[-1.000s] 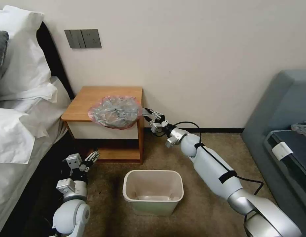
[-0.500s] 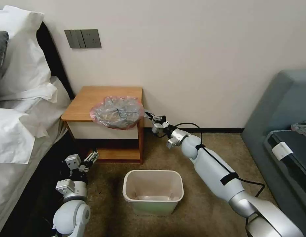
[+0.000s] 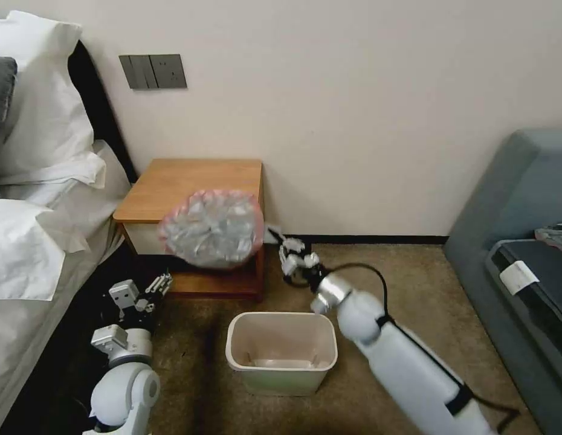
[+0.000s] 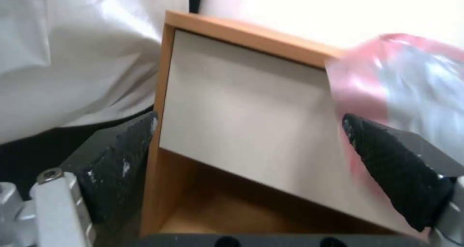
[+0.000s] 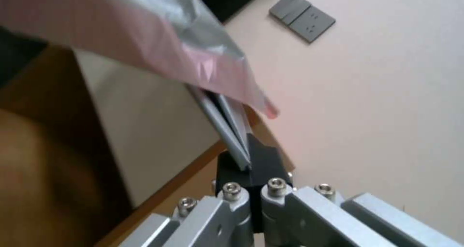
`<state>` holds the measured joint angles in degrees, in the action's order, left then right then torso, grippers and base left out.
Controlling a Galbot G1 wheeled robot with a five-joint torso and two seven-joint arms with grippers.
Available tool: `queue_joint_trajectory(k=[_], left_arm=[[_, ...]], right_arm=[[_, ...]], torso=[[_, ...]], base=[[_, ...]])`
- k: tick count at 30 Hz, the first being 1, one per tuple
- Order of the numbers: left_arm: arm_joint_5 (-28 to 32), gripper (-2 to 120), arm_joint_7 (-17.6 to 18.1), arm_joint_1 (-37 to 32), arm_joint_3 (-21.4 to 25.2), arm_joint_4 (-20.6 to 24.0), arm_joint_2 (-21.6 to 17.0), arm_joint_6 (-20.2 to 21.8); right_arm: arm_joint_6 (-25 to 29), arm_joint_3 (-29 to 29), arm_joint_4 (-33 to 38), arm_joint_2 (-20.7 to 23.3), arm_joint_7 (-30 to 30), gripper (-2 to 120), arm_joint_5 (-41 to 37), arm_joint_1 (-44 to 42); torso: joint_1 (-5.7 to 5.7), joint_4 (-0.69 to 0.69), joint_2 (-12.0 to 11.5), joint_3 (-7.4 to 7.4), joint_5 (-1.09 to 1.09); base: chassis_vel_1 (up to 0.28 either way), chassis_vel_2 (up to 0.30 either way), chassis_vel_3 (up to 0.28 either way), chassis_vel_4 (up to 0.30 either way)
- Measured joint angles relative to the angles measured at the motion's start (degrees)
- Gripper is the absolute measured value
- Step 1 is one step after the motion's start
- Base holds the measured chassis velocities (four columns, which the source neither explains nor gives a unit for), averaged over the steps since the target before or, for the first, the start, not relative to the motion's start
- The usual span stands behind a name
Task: Pick up the garbage bag from the table and place it over the trash can.
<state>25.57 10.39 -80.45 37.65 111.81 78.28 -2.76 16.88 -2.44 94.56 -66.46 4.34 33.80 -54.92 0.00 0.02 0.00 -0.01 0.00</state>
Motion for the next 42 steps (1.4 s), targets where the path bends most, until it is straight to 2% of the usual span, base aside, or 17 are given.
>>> queue_joint_trajectory(k=[9, 20, 29, 41, 42], left_arm=[[2.8, 100, 1.0, 1.1, 0.3, -0.2, -0.4, 0.6], [1.9, 100, 1.1, 1.1, -0.2, -0.5, -0.2, 0.6], [1.1, 100, 1.1, 1.0, -0.6, 0.1, -0.2, 0.6], [-0.8, 100, 1.1, 1.4, -1.4, 0.0, 0.3, 0.5], [-0.9, 100, 1.1, 1.4, -1.4, -0.1, 0.3, 0.5]], right_arm=[[1.4, 3.6, 8.2, 4.1, -0.3, 0, 1.2, -14.4], [4.7, 7.4, 12.7, 6.5, 0.0, 0, 4.0, -23.9], [4.7, 8.2, 14.2, 7.7, 0.5, 0, 4.4, -26.0], [4.0, 7.6, 14.9, 8.6, -0.3, -2, 0.7, -28.4], [3.9, 7.5, 14.9, 8.7, -0.3, 2, 0.5, -28.6]], torso=[[0.0, -0.01, 0.0, 0.0, 0.0], [0.0, -0.02, 0.0, 0.01, 0.01], [0.0, -0.02, 0.0, 0.01, 0.01], [0.0, -0.02, 0.0, 0.01, 0.01], [0.0, -0.02, 0.0, 0.01, 0.01]], base=[[0.0, 0.0, 0.0, 0.0], [0.0, 0.0, 0.0, 0.0], [0.0, 0.0, 0.0, 0.0], [0.0, 0.0, 0.0, 0.0], [0.0, 0.0, 0.0, 0.0]])
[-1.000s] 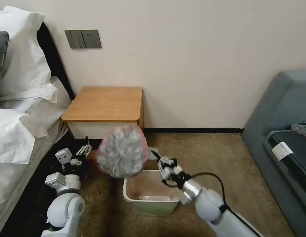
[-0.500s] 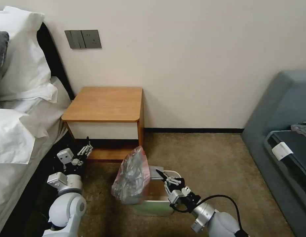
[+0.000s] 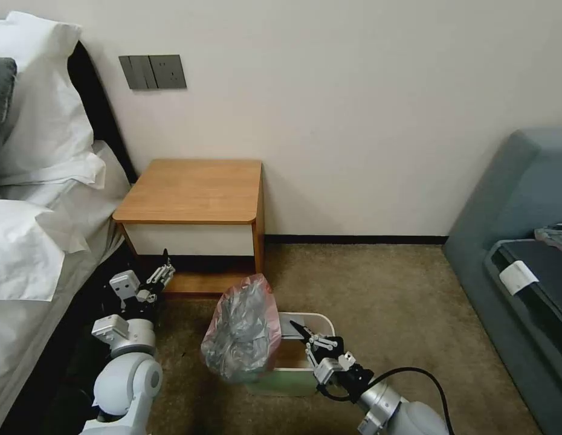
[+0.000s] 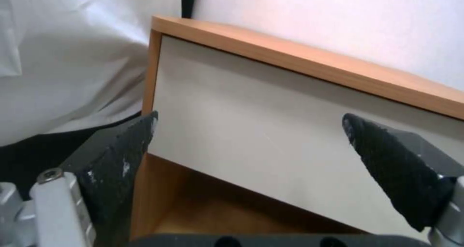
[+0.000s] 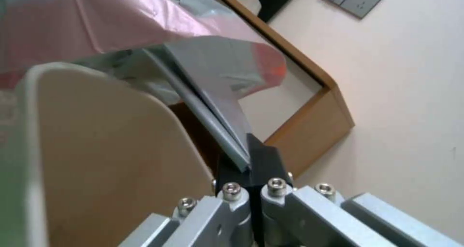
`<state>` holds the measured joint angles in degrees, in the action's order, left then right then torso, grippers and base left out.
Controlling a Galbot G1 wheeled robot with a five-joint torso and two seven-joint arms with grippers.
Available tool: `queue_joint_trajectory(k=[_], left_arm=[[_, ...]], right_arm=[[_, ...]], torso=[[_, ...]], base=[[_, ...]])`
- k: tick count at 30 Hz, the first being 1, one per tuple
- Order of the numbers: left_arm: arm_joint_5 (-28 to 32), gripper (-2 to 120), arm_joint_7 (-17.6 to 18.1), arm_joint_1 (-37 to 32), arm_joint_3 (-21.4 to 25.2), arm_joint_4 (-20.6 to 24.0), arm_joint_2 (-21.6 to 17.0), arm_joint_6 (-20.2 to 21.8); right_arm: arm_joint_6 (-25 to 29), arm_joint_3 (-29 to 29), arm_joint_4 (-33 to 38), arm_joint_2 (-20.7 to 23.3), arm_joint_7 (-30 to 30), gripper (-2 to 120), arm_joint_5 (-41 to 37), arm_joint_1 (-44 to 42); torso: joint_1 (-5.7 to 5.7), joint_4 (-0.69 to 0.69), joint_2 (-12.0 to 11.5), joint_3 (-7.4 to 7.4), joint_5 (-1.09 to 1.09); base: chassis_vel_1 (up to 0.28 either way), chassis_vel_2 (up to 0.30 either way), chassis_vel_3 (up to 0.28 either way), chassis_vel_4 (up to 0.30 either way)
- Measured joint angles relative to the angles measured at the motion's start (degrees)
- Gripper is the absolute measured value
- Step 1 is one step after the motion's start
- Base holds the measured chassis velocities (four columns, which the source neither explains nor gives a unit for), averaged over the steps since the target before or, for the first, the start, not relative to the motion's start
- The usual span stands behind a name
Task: Pick up the garbage bag from the table and place it over the trash can.
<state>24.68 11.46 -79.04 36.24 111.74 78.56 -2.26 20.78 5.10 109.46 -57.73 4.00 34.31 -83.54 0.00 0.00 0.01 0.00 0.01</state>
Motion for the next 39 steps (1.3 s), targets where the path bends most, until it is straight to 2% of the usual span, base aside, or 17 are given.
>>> queue_joint_trajectory(k=[2, 4, 6, 7, 11, 14, 16, 18, 19, 23, 24, 27, 32, 34, 35, 37, 39], left_arm=[[-0.1, 100, 0.0, 0.2, 0.0, -0.3, 0.0, 0.0], [-0.1, 100, 0.0, 0.3, 0.0, -0.5, 0.0, 0.0], [-0.2, 100, 0.0, 0.6, -0.1, -0.6, -0.1, 0.0], [-0.2, 100, 0.0, 0.6, -0.1, -0.6, -0.1, 0.0], [-0.7, 100, 0.0, 0.8, -0.4, -0.8, 0.1, 0.0], [-1.3, 100, -0.1, 0.8, -0.7, -1.0, 0.4, -0.1], [-1.4, 100, -0.1, 0.7, -0.7, -1.0, 0.5, -0.1], [-1.5, 100, -0.1, 0.6, -0.7, -1.1, 0.4, -0.2], [-1.5, 100, -0.1, 0.6, -0.7, -1.1, 0.4, -0.2], [-1.3, 100, -0.3, 0.6, -0.4, -0.9, -0.4, -0.2], [-1.3, 100, -0.3, 0.6, -0.4, -0.9, -0.4, -0.2], [-1.3, 100, -0.3, 0.6, -0.5, -0.5, -0.4, -0.2], [-1.4, 100, -0.3, 0.4, -0.7, 0.0, -0.2, -0.2], [-1.6, 100, -0.3, 0.0, -0.7, 0.1, -0.2, -0.2], [-1.6, 100, -0.3, 0.0, -0.7, 0.1, -0.2, -0.2], [-1.8, 100, -0.3, -0.2, -0.7, 0.1, -0.2, -0.3], [-1.9, 100, -0.4, -0.2, -0.8, 0.1, -0.2, -0.3]], right_arm=[[0.0, 0.0, 0.1, 0.5, -0.3, 11, -0.8, -0.3], [0.0, 0.1, 0.2, 1.0, -0.7, 15, -1.6, -0.5], [-0.3, 0.7, 0.9, 2.2, -2.9, 27, -4.0, -0.9], [-0.3, 0.7, 0.9, 2.2, -2.9, 27, -4.0, -0.9], [-0.1, 3.0, 1.9, 3.5, -6.5, 39, -6.3, -1.8], [0.1, 5.6, 3.3, 5.6, -8.8, 54, -9.9, -3.9], [0.3, 6.4, 3.6, 6.2, -9.5, 58, -11.0, -4.5], [2.0, 9.3, 4.5, 7.9, -11.8, 68, -13.0, -6.1], [2.0, 9.3, 4.5, 7.9, -11.8, 68, -13.0, -6.1], [2.0, 11.4, 5.5, 9.4, -11.1, 88, -14.9, -7.3], [2.0, 11.4, 5.5, 9.4, -11.1, 88, -14.9, -7.3], [-1.6, 10.0, 5.9, 7.4, -8.4, 99, -13.8, -6.2], [-4.8, 9.2, 5.9, 6.2, -9.7, 100, -14.0, -4.0], [-8.7, 9.9, 6.8, 7.6, -13.8, 100, -18.1, -2.9], [-8.7, 9.9, 6.8, 7.6, -13.8, 100, -18.1, -2.9], [-14.2, 10.7, 8.0, 9.5, -19.0, 100, -24.3, -2.0], [-15.6, 10.9, 8.2, 10.0, -20.0, 100, -26.0, -1.6]], torso=[[0.0, 0.0, 0.0, 0.0, 0.0], [0.0, 0.0, 0.0, 0.0, 0.0], [0.0, 0.0, 0.0, 0.0, 0.0], [0.0, 0.0, 0.0, 0.0, 0.0], [0.0, 0.0, 0.0, 0.0, 0.0], [0.0, 0.0, 0.0, 0.0, 0.01], [0.0, 0.0, 0.0, 0.0, 0.01], [0.0, 0.0, 0.0, 0.0, 0.0], [0.0, 0.0, 0.0, 0.0, 0.0], [0.0, 0.0, 0.0, 0.0, 0.0], [0.0, 0.0, 0.0, 0.0, 0.0], [0.0, 0.01, 0.0, 0.0, 0.0], [0.0, 0.0, 0.0, 0.0, 0.0], [0.0, 0.0, 0.0, 0.0, 0.0], [0.0, 0.0, 0.0, 0.0, 0.0], [0.0, 0.0, 0.0, 0.0, -0.02], [0.0, 0.0, 0.0, 0.0, -0.01]], base=[[0.0, 0.0, 0.0, 0.0], [0.0, 0.0, 0.0, 0.0], [0.0, 0.0, 0.0, 0.0], [0.0, 0.0, 0.0, 0.0], [0.0, 0.0, 0.0, 0.0], [0.0, 0.0, 0.0, 0.0], [0.0, 0.0, 0.0, 0.0], [0.0, 0.0, 0.0, 0.0], [0.0, 0.0, 0.0, 0.0], [0.0, 0.0, 0.0, 0.0], [0.0, 0.0, 0.0, 0.0], [0.0, 0.0, 0.0, 0.0], [0.0, 0.0, 0.0, 0.0], [0.0, 0.0, 0.0, 0.0], [0.0, 0.0, 0.0, 0.0], [0.0, 0.0, 0.0, 0.0], [0.0, 0.0, 0.0, 0.0]])
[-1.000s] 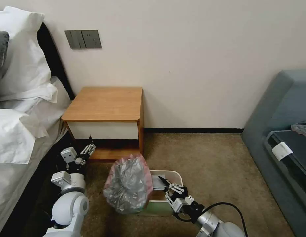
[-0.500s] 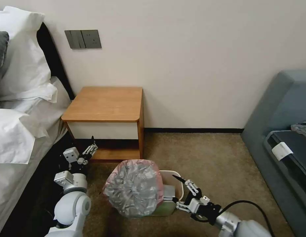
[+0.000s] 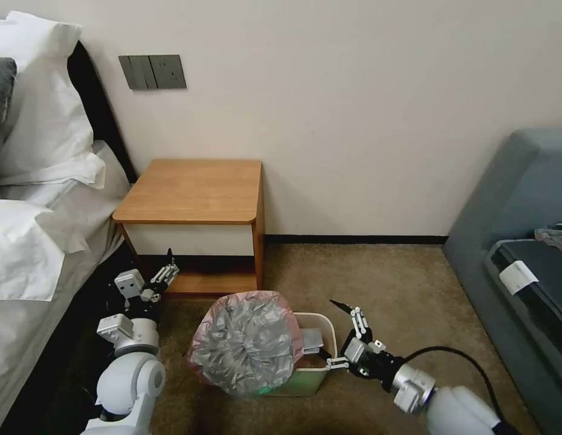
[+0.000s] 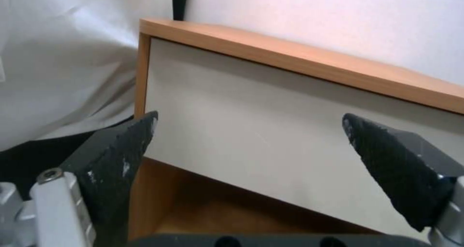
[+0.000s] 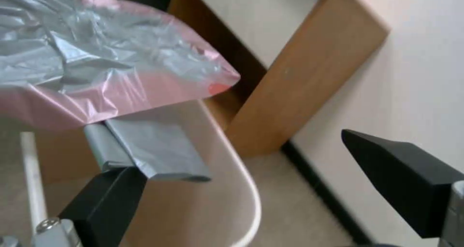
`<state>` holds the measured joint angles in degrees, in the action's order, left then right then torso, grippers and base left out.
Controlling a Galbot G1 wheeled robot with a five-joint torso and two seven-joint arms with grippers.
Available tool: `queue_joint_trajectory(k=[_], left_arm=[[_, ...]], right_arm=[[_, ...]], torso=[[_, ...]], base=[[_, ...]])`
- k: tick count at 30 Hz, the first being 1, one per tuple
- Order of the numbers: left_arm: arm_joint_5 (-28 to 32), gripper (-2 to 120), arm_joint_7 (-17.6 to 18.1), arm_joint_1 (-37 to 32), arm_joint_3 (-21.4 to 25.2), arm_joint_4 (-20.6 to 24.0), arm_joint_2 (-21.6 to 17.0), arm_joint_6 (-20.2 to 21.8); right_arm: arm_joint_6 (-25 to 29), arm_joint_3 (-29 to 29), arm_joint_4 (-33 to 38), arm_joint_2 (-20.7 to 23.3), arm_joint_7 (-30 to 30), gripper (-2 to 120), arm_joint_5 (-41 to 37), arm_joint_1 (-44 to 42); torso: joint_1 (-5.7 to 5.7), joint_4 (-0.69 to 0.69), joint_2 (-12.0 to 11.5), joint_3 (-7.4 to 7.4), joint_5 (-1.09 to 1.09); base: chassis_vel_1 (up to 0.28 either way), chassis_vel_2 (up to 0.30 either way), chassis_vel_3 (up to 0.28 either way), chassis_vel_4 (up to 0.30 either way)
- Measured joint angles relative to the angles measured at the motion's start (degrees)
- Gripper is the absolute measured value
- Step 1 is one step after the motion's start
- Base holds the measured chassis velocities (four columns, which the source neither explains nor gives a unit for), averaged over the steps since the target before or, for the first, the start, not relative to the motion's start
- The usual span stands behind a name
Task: Pick up the garbage bag from the table and place it over the trash can.
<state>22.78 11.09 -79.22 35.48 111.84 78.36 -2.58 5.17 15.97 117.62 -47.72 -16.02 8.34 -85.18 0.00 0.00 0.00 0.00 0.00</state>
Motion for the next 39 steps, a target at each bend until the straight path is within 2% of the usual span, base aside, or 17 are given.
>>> queue_joint_trajectory(k=[4, 5, 7, 8, 9, 11, 12, 13, 14, 15, 16, 17, 19, 22, 28, 32, 39], left_arm=[[-0.5, 100, -0.1, 0.0, -0.3, 0.0, 0.0, 0.0], [-0.5, 100, -0.1, 0.0, -0.3, 0.0, 0.0, 0.0], [-0.8, 100, -0.6, -0.4, -0.7, 0.5, 0.0, 0.0], [-0.5, 100, -1.3, -0.7, -0.7, 1.0, -0.2, 0.5], [-0.5, 100, -1.3, -0.7, -0.7, 1.0, -0.2, 0.5], [1.6, 100, -3.9, -1.5, -0.7, 2.6, -1.3, 3.3], [4.5, 100, -6.4, -2.1, -0.3, 4.6, -2.6, 7.0], [4.5, 100, -6.4, -2.1, -0.3, 4.6, -2.6, 7.0], [6.6, 100, -7.7, -2.5, 0.0, 6.1, -3.5, 9.6], [9.2, 100, -9.1, -2.9, 0.5, 7.9, -4.5, 13.2], [9.2, 100, -9.1, -2.9, 0.5, 7.9, -4.5, 13.2], [11.4, 100, -10.2, -3.4, 0.9, 9.6, -5.4, 16.5], [12.7, 100, -11.6, -4.6, 1.1, 11.6, -7.0, 20.2], [11.9, 100, -12.8, -6.6, 1.2, 12.3, -8.5, 21.7], [9.6, 100, -14.7, -13.3, -0.3, 14.6, -10.3, 21.4], [7.8, 100, -14.7, -20.8, -2.3, 17.4, -11.4, 19.8], [5.7, 99, -13.3, -22.5, -6.0, 14.8, -9.6, 17.5]], right_arm=[[-7.5, 1.0, 0.7, 1.2, -5.5, 100, -9.0, 1.6], [-7.5, 1.0, 0.7, 1.2, -5.5, 100, -9.0, 1.6], [-10.5, 2.4, 0.9, 1.3, -9.3, 100, -13.6, 2.7], [-10.3, 4.2, 0.7, 1.2, -12.9, 100, -14.4, 3.1], [-10.3, 4.2, 0.7, 1.2, -12.9, 100, -14.4, 3.1], [-7.1, 8.0, -0.6, 1.1, -23.3, 100, -15.7, 3.6], [-5.0, 12.0, -1.7, 0.2, -34.3, 100, -17.5, 4.6], [-5.0, 12.0, -1.7, 0.2, -34.3, 100, -17.5, 4.6], [-3.7, 13.8, -1.9, -0.5, -40.1, 100, -17.4, 5.0], [-2.3, 15.2, -1.8, -1.2, -43.0, 100, -16.8, 4.9], [-2.3, 15.2, -1.8, -1.2, -43.0, 100, -16.8, 4.9], [-1.1, 15.6, -1.5, -1.9, -42.3, 100, -16.5, 4.4], [3.1, 15.6, -1.9, -3.9, -35.5, 100, -16.4, 3.6], [5.6, 16.2, -2.3, -5.8, -32.6, 100, -16.6, 3.1], [7.0, 18.4, -1.7, -7.0, -34.7, 100, -18.2, 2.8], [8.3, 18.7, -1.8, -7.5, -34.7, 100, -19.2, 2.6], [9.7, 17.9, -2.5, -8.0, -34.9, 100, -19.2, 2.4]], torso=[[0.0, 0.0, 0.0, 0.0, 0.0], [0.0, 0.0, 0.0, 0.0, 0.0], [0.0, 0.0, 0.0, 0.0, 0.01], [0.0, 0.0, 0.0, 0.0, 0.01], [0.0, 0.0, 0.0, 0.0, 0.01], [0.0, 0.0, 0.0, 0.0, -0.01], [0.0, 0.01, 0.0, 0.0, 0.01], [0.0, 0.01, 0.0, 0.0, 0.01], [0.0, 0.0, 0.0, 0.0, 0.0], [0.0, 0.0, 0.0, 0.0, 0.0], [0.0, 0.0, 0.0, 0.0, 0.0], [0.0, 0.01, 0.0, 0.0, 0.01], [0.0, 0.01, 0.0, 0.0, 0.01], [0.0, 0.01, 0.0, 0.0, 0.02], [0.0, 0.01, 0.0, 0.0, -0.01], [0.0, 0.0, 0.0, -0.01, 0.02], [0.0, 0.0, 0.0, -0.01, 0.02]], base=[[0.0, 0.0, 0.0, 0.0], [0.0, 0.0, 0.0, 0.0], [0.0, 0.0, 0.0, 0.0], [0.0, 0.0, 0.0, 0.0], [0.0, 0.0, 0.0, 0.0], [0.0, 0.0, 0.0, 0.0], [0.0, 0.0, 0.0, 0.0], [0.0, 0.0, 0.0, 0.0], [0.0, 0.0, 0.0, 0.0], [0.0, 0.0, 0.0, 0.0], [0.0, 0.0, 0.0, 0.0], [0.0, 0.0, 0.0, 0.0], [0.0, 0.0, 0.0, 0.0], [0.0, 0.0, 0.0, 0.0], [0.0, 0.0, 0.0, 0.0], [0.0, 0.0, 0.0, 0.0], [0.0, 0.0, 0.0, 0.0]])
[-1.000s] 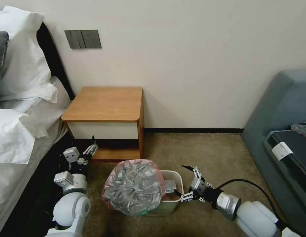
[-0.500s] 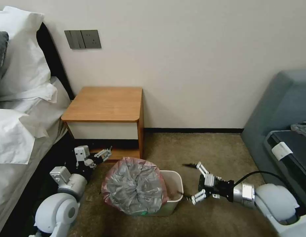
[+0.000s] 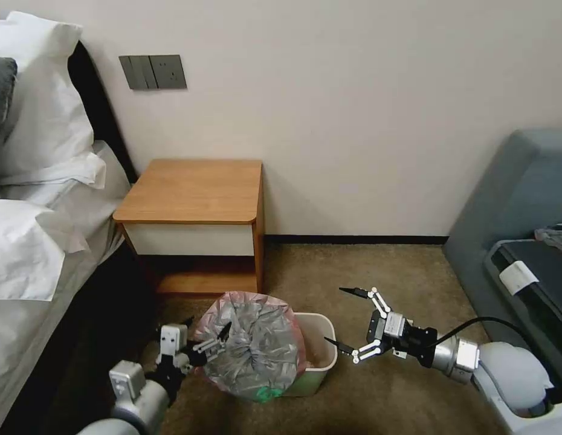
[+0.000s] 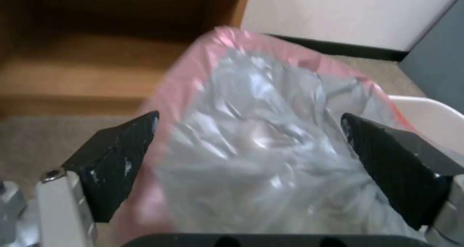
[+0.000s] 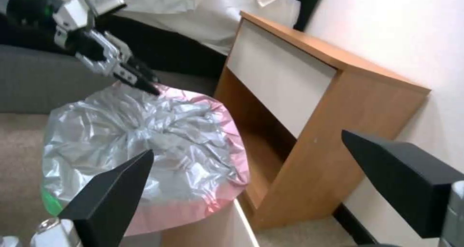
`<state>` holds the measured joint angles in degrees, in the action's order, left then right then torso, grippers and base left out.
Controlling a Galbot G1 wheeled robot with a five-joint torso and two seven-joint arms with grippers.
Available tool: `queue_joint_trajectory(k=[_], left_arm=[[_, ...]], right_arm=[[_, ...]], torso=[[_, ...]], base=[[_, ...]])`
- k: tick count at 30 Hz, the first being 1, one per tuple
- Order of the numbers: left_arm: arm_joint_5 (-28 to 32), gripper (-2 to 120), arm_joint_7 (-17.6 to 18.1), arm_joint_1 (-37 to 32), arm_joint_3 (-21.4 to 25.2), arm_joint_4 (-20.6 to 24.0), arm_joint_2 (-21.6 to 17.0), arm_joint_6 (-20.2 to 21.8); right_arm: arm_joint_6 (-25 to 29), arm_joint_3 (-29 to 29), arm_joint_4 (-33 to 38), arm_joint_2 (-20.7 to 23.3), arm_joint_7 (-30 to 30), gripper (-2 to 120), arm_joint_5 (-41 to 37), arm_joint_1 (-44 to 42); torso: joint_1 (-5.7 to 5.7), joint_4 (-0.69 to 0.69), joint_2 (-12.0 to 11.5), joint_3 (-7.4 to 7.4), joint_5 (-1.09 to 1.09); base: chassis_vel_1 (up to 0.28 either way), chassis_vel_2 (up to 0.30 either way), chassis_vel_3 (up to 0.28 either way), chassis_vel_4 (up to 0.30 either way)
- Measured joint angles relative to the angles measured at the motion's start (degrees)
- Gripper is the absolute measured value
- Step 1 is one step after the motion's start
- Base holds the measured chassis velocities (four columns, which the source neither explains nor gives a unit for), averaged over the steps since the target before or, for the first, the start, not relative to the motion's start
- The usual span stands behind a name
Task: Pick up the garbage bag from the table and place it over the trash can.
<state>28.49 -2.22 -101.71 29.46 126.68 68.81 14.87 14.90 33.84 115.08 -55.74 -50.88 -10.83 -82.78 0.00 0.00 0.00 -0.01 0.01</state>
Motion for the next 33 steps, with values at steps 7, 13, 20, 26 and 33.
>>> queue_joint_trajectory(k=[7, 13, 20, 26, 33], left_arm=[[-2.6, 96, -0.7, 1.8, -2.2, -2.8, 1.9, -3.1], [-2.3, 97, 5.2, 5.9, -3.8, -2.2, 3.4, 5.4], [-0.8, 93, 7.6, 9.7, -4.1, -3.1, 4.8, 13.2], [-1.2, 95, 7.6, 11.6, -3.1, -3.2, 5.1, 17.4], [-1.7, 93, 5.8, 13.9, -1.8, -2.3, 5.8, 25.1]], right_arm=[[-0.4, -0.2, 0.4, 1.1, -1.0, 100, 0.0, 0.1], [-0.4, -0.3, 1.0, 0.1, -0.9, 100, 0.2, -0.8], [-0.2, -0.3, 1.7, -1.0, -0.8, 100, 0.7, -1.9], [0.0, -0.1, 1.8, -1.2, -0.8, 100, 0.8, -2.5], [0.1, -0.1, 1.9, -1.5, -0.4, 100, 0.9, -2.6]], torso=[[0.0, 0.0, 0.0, 0.0, -0.01], [0.0, 0.0, 0.0, 0.0, -0.01], [0.0, 0.0, 0.0, 0.01, -0.02], [0.0, 0.0, 0.0, 0.01, -0.01], [0.0, 0.0, 0.0, 0.01, -0.01]], base=[[0.0, 0.0, 0.0, 0.0], [0.0, 0.0, 0.0, 0.0], [0.0, 0.0, 0.0, 0.0], [0.0, 0.0, 0.0, 0.0], [0.0, 0.0, 0.0, 0.0]])
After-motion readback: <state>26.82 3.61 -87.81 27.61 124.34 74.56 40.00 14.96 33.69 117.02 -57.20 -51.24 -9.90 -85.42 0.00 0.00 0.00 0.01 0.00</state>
